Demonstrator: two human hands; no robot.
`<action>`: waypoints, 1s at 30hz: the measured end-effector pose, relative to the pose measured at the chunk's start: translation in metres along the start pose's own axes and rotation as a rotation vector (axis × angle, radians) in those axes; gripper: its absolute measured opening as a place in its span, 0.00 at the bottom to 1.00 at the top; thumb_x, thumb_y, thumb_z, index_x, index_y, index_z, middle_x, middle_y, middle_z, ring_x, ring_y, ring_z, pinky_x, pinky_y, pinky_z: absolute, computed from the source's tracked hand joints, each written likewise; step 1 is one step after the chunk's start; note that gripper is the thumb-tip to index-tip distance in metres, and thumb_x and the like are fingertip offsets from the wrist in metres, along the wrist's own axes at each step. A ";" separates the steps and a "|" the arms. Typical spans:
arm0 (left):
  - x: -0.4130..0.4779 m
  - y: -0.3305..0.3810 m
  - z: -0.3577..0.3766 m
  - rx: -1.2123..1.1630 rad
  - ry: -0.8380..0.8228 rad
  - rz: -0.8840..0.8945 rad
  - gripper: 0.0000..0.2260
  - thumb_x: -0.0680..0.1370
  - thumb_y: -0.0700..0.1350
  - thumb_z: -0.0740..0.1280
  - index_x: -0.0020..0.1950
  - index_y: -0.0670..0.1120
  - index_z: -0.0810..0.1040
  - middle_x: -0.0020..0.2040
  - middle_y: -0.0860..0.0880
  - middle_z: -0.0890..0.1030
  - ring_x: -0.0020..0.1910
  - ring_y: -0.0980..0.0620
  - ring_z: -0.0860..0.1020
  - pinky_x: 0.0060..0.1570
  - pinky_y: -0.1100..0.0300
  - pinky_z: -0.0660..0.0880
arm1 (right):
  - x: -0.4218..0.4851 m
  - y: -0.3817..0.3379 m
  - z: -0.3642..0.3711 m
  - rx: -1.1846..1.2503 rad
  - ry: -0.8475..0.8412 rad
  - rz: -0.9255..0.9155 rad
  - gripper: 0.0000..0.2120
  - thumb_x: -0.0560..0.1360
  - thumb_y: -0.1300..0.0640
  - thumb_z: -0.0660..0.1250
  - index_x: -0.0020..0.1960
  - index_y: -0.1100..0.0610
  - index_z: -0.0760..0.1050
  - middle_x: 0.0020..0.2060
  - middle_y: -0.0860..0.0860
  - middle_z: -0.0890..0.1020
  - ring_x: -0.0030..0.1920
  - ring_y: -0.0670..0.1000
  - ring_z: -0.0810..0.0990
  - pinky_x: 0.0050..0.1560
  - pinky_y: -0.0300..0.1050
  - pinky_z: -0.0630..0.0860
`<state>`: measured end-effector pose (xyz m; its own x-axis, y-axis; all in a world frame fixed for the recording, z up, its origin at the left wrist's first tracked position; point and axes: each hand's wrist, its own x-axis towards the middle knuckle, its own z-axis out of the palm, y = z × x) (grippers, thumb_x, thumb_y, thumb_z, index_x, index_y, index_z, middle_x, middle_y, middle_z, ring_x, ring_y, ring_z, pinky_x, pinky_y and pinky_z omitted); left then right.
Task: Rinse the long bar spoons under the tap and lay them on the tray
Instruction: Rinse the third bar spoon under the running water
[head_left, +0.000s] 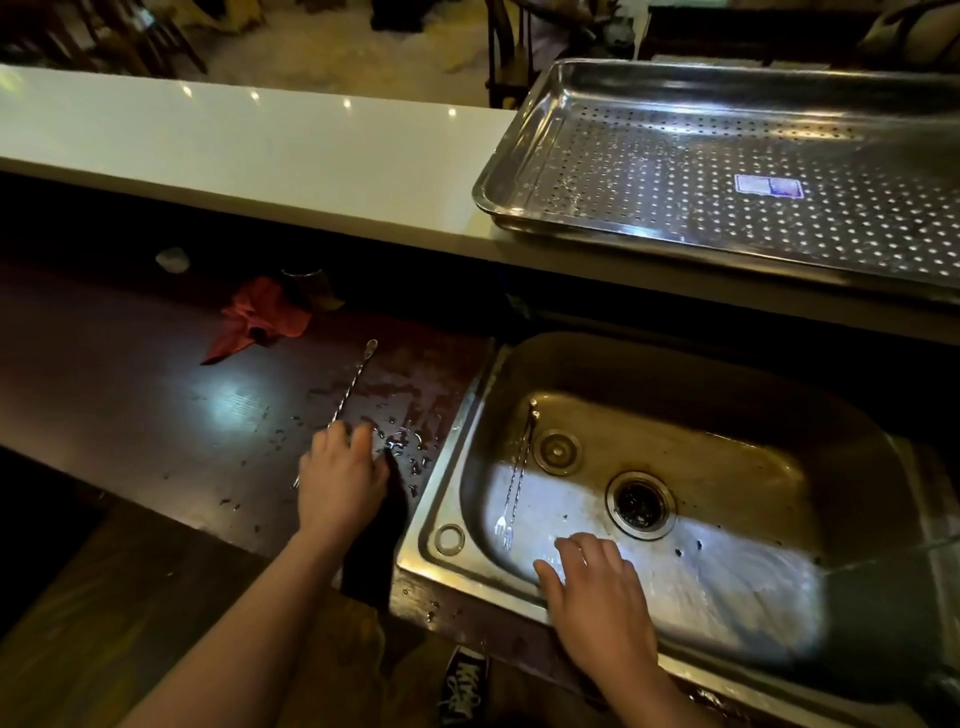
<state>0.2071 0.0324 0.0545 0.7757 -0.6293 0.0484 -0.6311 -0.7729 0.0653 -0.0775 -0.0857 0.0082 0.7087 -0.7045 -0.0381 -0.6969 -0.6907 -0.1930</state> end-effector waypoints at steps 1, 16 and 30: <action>0.006 -0.006 -0.001 0.009 -0.003 -0.018 0.13 0.76 0.47 0.65 0.58 0.43 0.74 0.52 0.40 0.74 0.51 0.40 0.72 0.46 0.47 0.73 | 0.001 0.000 -0.001 0.001 -0.014 0.010 0.16 0.75 0.41 0.62 0.50 0.51 0.83 0.46 0.48 0.83 0.46 0.54 0.80 0.42 0.50 0.79; 0.088 -0.024 0.006 -0.007 -0.119 -0.161 0.09 0.78 0.39 0.61 0.55 0.36 0.76 0.51 0.36 0.77 0.50 0.36 0.76 0.47 0.45 0.74 | 0.008 -0.005 -0.007 0.044 -0.008 -0.011 0.16 0.60 0.51 0.85 0.45 0.54 0.86 0.39 0.50 0.85 0.39 0.56 0.85 0.34 0.50 0.81; 0.112 -0.031 0.014 -0.050 -0.158 -0.247 0.04 0.74 0.37 0.66 0.43 0.37 0.80 0.42 0.38 0.81 0.41 0.38 0.80 0.39 0.51 0.75 | 0.011 0.004 0.009 0.111 0.033 -0.028 0.16 0.60 0.48 0.84 0.44 0.50 0.84 0.38 0.46 0.83 0.37 0.52 0.83 0.30 0.42 0.78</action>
<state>0.3135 -0.0148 0.0439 0.8929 -0.4310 -0.1304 -0.4197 -0.9015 0.1056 -0.0713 -0.0947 -0.0015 0.7228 -0.6911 0.0006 -0.6589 -0.6893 -0.3013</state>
